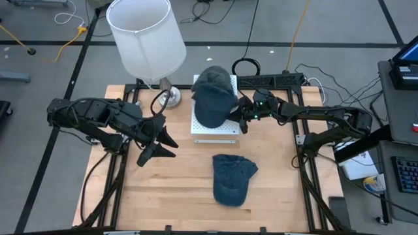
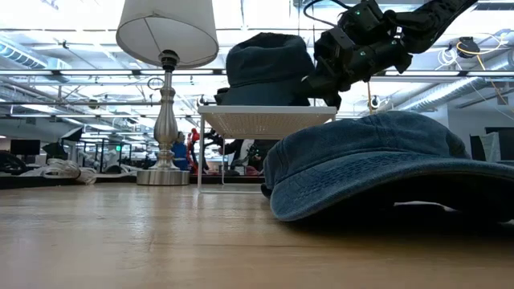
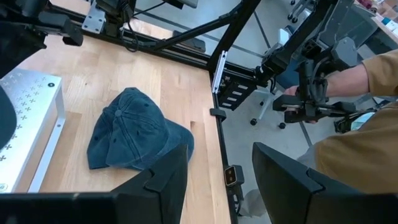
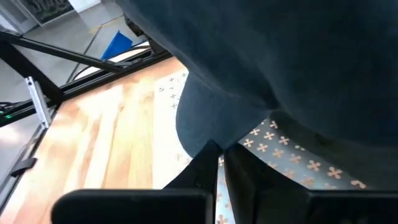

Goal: Pick & Place hat
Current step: Put the blue cap on the shelf

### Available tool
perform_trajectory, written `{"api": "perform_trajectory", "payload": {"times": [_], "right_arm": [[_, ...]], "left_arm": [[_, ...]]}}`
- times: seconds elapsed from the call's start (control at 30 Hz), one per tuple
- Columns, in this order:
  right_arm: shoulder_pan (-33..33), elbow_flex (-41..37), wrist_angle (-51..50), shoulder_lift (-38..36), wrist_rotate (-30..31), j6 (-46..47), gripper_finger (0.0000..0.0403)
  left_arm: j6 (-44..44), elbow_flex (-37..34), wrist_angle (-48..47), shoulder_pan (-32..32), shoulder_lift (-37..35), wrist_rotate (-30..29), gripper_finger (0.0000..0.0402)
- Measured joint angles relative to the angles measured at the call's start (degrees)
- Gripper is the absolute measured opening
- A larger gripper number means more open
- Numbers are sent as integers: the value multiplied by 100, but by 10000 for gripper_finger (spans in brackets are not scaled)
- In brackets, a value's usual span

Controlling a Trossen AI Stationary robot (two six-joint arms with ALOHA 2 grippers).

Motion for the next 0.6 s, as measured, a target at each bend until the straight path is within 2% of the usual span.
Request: {"api": "perform_trajectory", "payload": {"times": [0.23,0.47,0.6], "right_arm": [[-2,0,-2,-25,-544,-7,4],[0,0,518,-31,-1489,-51,1],[-2,-2,911,-31,-2368,-49,1]], "left_arm": [[2,0,-42,0,-1,2,184],[-6,0,-199,0,-2,2,184],[-31,0,-205,0,-2,2,184]]}}
